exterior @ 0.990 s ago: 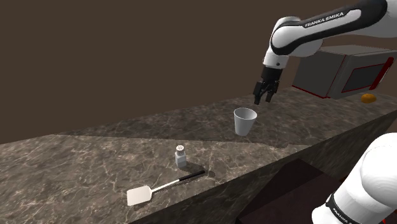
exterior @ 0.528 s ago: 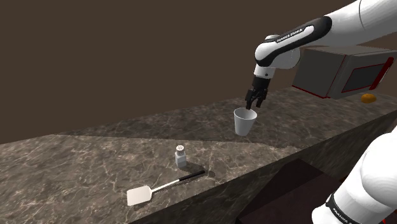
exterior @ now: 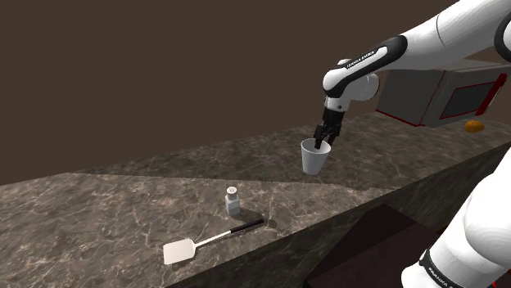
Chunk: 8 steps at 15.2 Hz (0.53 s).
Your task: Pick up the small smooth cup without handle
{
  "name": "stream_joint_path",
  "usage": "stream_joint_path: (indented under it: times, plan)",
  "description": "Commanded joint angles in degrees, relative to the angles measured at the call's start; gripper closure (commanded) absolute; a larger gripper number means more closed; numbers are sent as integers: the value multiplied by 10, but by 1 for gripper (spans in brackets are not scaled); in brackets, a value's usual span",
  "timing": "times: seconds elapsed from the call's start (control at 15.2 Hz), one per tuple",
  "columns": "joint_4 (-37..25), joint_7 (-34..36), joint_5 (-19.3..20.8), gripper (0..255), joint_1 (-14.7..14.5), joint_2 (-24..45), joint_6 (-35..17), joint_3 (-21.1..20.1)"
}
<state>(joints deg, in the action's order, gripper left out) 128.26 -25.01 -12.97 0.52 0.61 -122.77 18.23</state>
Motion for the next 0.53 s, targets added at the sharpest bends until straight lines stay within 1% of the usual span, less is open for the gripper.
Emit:
stream_joint_path:
  times: [0.0, 0.07, 0.13, 0.46]
  plan:
    - [5, -1, -4, 0, -1, 6, -11, -2]
    - [5, -1, -4, 0, -1, 6, -11, -2]
    - [4, -1, -5, 255, -2, 7, -11, -2]
    - [3, -1, -5, 255, -2, 7, -10, -2]
